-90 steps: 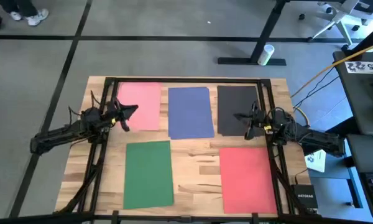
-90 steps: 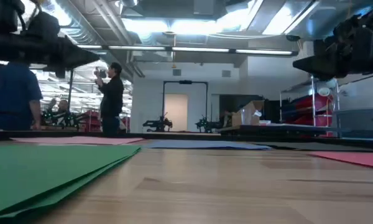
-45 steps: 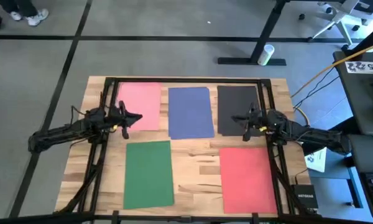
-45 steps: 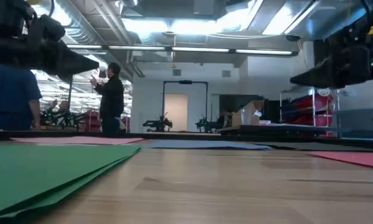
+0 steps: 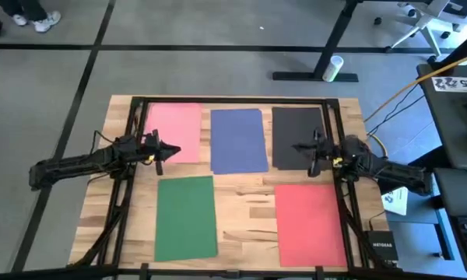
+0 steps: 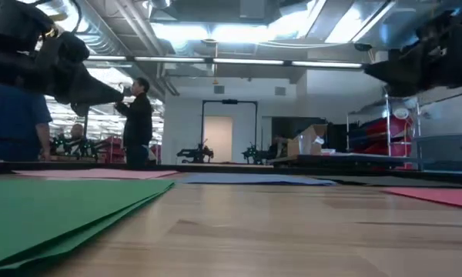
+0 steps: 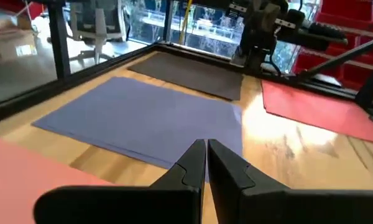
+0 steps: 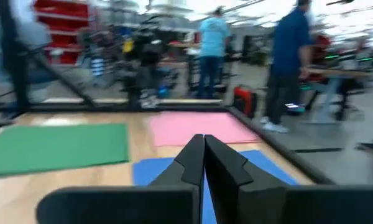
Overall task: Organize paper
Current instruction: Return to Home Position
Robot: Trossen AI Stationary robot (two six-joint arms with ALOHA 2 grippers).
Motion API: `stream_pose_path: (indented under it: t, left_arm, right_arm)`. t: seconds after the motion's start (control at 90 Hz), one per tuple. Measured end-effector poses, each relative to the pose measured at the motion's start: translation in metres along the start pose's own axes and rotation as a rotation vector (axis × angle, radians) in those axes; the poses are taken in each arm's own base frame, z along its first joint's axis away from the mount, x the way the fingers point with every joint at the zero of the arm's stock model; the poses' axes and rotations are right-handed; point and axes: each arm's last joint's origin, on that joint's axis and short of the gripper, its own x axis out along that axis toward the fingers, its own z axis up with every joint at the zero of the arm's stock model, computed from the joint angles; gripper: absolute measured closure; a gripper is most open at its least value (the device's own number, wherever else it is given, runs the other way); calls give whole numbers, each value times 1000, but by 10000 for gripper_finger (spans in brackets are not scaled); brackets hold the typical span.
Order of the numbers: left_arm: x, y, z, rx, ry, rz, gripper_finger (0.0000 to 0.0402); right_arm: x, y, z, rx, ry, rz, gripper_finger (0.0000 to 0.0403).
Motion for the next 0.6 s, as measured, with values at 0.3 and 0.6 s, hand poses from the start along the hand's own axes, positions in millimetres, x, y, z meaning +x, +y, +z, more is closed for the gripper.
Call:
stream_pose_path:
  t: [0.3, 0.6]
  left_arm:
    - [-4, -9, 17, 71, -186, -76, 402]
    - [-8, -8, 12, 33, -148, -78, 402]
  right_arm:
    - [-1, -1, -2, -17, 59, -53, 403]
    - [-1, -1, -1, -16, 46, -38, 403]
